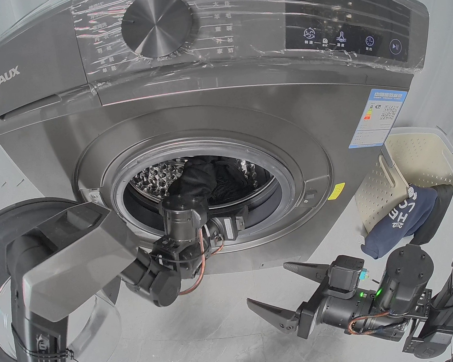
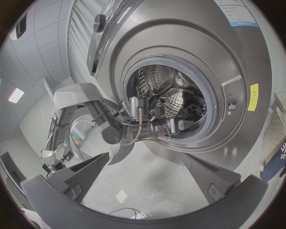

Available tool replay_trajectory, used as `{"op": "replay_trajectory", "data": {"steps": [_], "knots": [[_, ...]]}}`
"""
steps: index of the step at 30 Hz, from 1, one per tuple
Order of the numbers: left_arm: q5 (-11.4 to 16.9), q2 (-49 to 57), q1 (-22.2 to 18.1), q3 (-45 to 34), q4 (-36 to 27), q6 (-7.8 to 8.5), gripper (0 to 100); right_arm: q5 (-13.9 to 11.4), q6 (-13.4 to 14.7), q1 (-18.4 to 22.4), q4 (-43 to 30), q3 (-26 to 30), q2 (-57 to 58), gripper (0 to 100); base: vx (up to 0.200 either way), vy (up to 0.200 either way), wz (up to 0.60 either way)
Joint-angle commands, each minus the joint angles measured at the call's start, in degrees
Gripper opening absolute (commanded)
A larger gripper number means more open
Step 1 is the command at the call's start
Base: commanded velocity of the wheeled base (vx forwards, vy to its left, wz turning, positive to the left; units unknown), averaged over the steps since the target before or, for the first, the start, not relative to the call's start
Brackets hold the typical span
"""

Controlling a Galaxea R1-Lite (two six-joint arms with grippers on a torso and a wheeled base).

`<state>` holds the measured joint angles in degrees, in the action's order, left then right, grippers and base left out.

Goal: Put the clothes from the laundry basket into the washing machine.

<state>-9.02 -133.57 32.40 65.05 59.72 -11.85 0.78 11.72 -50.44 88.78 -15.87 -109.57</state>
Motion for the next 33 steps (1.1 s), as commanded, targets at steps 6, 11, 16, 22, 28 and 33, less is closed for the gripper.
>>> {"op": "replay_trajectory", "data": {"steps": [6, 11, 16, 22, 28, 33], "knots": [[0.5, 26.3, 13.3, -42.9, 20.8, 4.20, 100, 1.9, -0.8, 2.5, -0.2, 4.0, 4.6, 100, 0.000, 0.000, 0.00], [0.2, 32.8, 16.8, -56.5, 27.5, 4.03, 100, 1.9, -0.3, 4.0, -0.2, 6.3, 7.7, 100, 0.000, 0.000, 0.00], [-0.3, 38.4, 18.0, -61.7, 29.0, 3.94, 100, 2.0, -0.1, 6.4, -0.2, 9.0, 11.0, 100, 0.000, 0.000, 0.00], [-0.6, 46.9, 17.1, -65.0, 28.4, 3.50, 100, 2.3, -0.6, 9.1, -0.5, 9.6, 15.4, 100, 0.000, 0.000, 0.00], [-1.7, 57.3, 12.5, -65.0, 20.3, 3.59, 100, 2.3, -2.2, 15.5, -1.1, 14.4, 19.7, 100, -0.033, 0.000, 0.00], [-1.6, 67.7, 8.8, -65.0, 10.5, 4.03, 100, 2.3, -2.4, 20.4, -3.8, 15.9, 23.2, 100, -0.200, 0.000, 0.00]]}}
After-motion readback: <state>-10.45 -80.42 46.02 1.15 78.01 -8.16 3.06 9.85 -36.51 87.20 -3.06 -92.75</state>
